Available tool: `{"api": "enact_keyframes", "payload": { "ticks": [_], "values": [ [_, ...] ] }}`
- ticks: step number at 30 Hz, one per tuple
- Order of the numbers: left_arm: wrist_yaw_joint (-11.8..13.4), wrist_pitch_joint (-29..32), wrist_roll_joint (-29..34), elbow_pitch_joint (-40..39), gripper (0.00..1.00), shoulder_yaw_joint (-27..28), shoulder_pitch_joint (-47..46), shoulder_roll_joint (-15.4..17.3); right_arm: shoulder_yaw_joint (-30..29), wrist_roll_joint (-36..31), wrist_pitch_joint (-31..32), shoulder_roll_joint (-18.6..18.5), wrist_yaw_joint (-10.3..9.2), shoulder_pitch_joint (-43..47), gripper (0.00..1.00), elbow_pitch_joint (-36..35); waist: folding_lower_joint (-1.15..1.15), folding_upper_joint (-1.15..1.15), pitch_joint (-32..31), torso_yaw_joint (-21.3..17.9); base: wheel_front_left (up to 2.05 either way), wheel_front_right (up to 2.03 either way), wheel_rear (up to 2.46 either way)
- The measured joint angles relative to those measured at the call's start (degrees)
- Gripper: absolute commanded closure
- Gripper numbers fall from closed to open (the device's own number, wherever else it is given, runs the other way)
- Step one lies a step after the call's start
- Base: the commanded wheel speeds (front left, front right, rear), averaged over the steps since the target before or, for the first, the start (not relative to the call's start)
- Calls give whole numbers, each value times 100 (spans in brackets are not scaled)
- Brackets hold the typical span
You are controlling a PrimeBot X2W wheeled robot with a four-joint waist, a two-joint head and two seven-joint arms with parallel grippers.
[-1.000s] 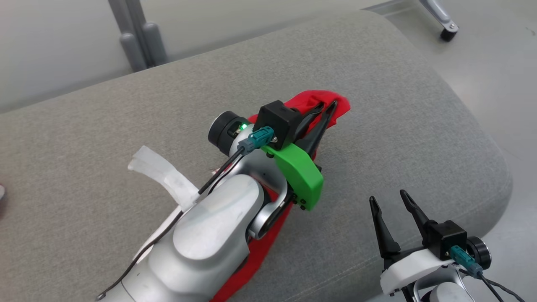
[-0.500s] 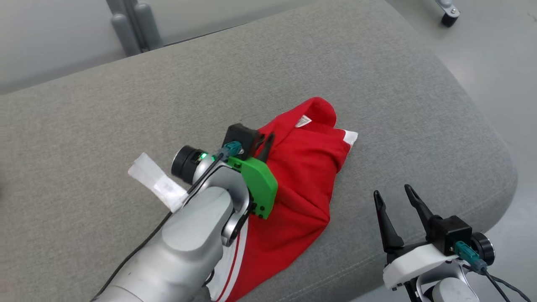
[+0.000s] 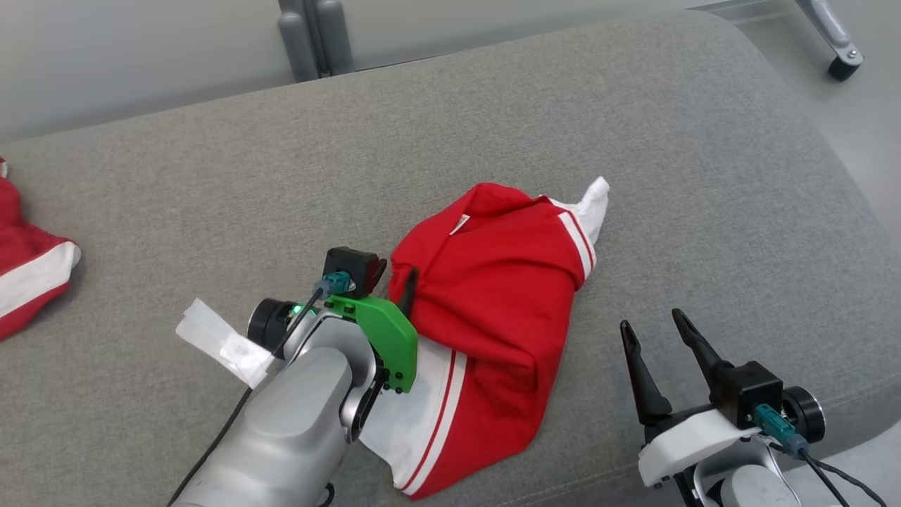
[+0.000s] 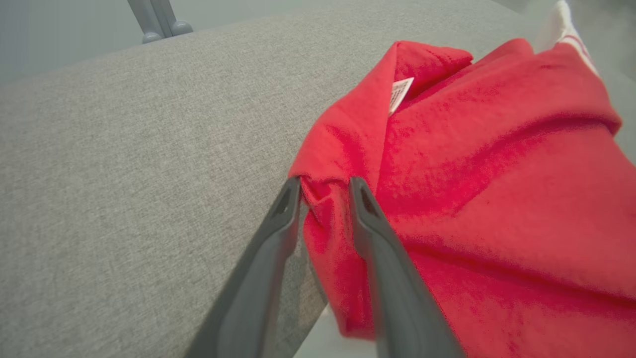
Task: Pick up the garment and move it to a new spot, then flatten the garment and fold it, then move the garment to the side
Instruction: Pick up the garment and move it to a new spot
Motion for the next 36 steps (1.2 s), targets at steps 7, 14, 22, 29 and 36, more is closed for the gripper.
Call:
{"api": "enact_keyframes", "payload": {
  "ticks": [7, 14, 22, 29, 36],
  "values": [
    [-104, -357, -398, -34, 0, 73, 407, -3, -9, -75, 0, 0, -1, 107, 0, 14, 0, 0, -188, 244, 0, 0, 0],
    [38, -608, -97, -1283, 0, 790, 1209, 511, -107, -238, 0, -55, 0, 387, 0, -159, 0, 0, -536, 406, 0, 0, 0],
    [527, -615, 826, -3286, 0, 1929, 2760, 1039, -312, -294, 0, -304, 0, 680, 0, -405, 0, 0, -771, 701, 0, 0, 0],
    [634, -622, 1483, -4025, 0, 2791, 3883, 1135, -447, -344, 0, -382, -1, 876, 0, -478, 0, 0, -921, 910, 0, 0, 0],
    [307, -622, 1895, -4332, 0, 3554, 4635, 1050, -601, -394, 0, -409, 0, 1027, 0, -493, 0, 0, -1021, 1015, 0, 0, 0]
  ]
}}
